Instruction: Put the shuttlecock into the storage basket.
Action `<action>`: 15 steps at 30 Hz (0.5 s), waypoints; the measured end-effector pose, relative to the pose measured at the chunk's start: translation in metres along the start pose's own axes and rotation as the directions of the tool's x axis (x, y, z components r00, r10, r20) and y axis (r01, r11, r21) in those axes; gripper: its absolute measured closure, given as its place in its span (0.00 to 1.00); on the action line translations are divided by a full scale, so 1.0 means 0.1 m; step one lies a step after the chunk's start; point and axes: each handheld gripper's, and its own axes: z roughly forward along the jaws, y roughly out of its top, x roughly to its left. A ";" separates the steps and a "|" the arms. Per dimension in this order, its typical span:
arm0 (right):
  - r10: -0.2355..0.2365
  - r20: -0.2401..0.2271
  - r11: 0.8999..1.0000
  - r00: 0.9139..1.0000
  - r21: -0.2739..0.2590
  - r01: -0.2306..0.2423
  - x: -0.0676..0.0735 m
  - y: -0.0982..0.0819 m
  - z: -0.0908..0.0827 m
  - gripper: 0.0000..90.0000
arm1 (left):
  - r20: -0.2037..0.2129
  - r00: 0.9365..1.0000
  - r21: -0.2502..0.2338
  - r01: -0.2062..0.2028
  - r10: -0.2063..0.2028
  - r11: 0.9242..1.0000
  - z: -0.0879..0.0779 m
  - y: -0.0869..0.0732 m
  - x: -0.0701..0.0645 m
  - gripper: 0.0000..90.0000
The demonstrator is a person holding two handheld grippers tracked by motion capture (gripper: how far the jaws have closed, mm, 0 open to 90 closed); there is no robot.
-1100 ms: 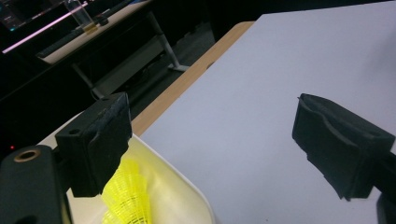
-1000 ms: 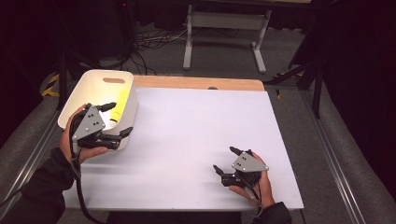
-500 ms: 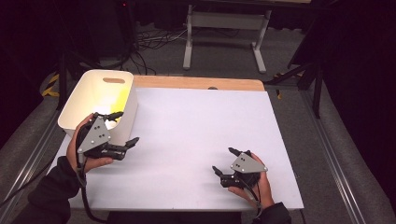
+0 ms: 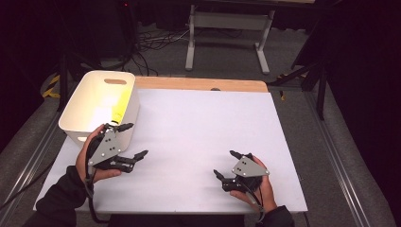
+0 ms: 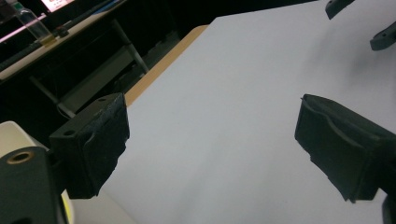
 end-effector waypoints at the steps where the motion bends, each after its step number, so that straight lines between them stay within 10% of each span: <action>1: 0.000 0.000 1.000 1.000 0.000 0.000 0.00 0.00 0.00 0.20 | 0.002 1.000 0.003 0.000 0.000 1.000 0.02 -0.02 -0.02 0.12; 15: -0.010 -0.013 1.000 1.000 0.006 0.010 0.05 0.01 0.02 0.20 | 0.042 0.999 0.044 -0.021 0.019 0.999 0.12 -0.20 -0.21 0.10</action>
